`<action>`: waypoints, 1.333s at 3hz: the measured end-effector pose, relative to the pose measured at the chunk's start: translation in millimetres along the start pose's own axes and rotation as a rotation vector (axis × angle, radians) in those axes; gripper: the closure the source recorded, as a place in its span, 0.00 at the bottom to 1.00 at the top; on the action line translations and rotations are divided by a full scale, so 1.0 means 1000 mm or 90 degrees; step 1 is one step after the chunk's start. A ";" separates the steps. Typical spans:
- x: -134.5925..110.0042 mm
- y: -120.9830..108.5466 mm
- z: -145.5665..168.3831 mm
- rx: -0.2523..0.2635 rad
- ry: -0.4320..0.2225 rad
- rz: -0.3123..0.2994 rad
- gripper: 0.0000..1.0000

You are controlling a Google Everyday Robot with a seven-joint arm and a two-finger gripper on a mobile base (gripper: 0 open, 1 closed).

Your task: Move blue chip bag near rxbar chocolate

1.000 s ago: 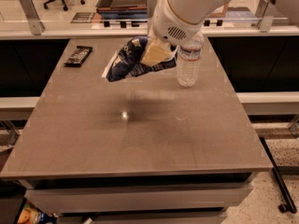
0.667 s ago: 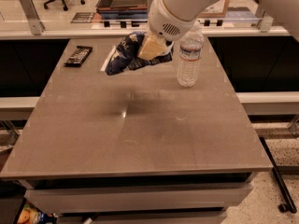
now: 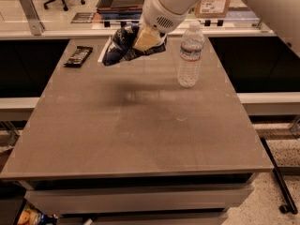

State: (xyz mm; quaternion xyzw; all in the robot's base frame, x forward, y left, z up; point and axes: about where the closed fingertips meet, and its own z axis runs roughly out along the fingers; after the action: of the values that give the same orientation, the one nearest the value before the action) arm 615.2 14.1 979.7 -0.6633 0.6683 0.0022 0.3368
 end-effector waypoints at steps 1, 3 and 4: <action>0.002 -0.020 0.014 0.027 -0.028 -0.007 1.00; -0.010 -0.063 0.056 0.114 -0.095 -0.030 1.00; -0.026 -0.068 0.086 0.131 -0.104 -0.048 1.00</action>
Offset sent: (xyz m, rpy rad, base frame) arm 0.0989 0.0184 -0.0063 0.1641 -0.2252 0.0100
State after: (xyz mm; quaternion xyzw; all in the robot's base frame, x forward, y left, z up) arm 711.2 67.2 955.3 -0.6473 0.6101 -0.0251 0.4563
